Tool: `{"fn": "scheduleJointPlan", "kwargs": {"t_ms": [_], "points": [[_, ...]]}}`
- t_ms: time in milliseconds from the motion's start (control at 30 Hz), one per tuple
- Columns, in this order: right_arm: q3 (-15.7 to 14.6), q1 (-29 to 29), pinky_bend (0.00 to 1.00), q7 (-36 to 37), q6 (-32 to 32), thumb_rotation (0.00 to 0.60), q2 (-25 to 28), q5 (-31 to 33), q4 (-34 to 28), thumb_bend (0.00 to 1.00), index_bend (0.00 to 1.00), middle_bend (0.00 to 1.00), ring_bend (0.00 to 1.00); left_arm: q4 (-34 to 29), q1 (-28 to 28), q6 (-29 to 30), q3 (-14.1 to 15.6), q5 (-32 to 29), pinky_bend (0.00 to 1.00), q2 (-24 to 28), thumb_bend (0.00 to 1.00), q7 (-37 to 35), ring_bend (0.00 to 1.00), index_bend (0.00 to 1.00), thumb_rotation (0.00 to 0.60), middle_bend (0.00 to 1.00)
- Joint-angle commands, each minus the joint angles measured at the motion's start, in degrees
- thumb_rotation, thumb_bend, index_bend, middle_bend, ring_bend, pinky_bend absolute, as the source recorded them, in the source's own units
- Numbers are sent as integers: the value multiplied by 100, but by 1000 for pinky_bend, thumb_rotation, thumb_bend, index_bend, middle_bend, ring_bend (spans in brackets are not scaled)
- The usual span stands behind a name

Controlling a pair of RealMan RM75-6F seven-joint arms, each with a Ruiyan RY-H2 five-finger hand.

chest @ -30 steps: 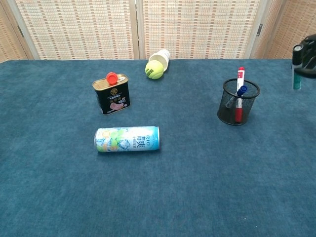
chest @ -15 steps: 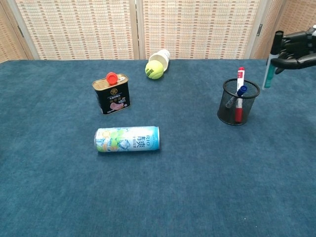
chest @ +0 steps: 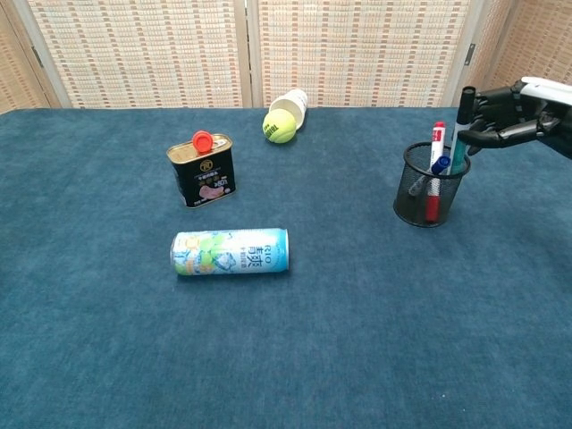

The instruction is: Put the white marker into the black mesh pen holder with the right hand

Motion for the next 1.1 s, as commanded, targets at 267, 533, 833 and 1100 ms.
{"fn": "scheduleJointPlan", "kwargs": {"t_ms": [267, 533, 833, 1100], "points": [[-218, -114, 298, -1004, 435, 600, -157, -230, 558, 262, 505, 401, 283, -4, 2, 2, 5, 8, 401, 1, 328, 0, 202, 174, 600, 141], [-304, -241, 137, -2029, 995, 600, -463, -379, 1032, 199, 413, 316, 169, -6, 5, 12, 3, 13, 401, -4, 328, 28, 202, 174, 600, 142], [-545, -453, 43, -3145, 1535, 600, -451, -662, 1197, 179, 361, 263, 113, -12, 12, 31, 7, 33, 401, 12, 328, -2, 202, 174, 600, 141], [-763, -1148, 9, -5237, 2169, 600, -382, -598, 1128, 169, 328, 234, 91, 17, 2, -12, -34, -61, 401, 29, 329, -122, 202, 174, 600, 141]]}}
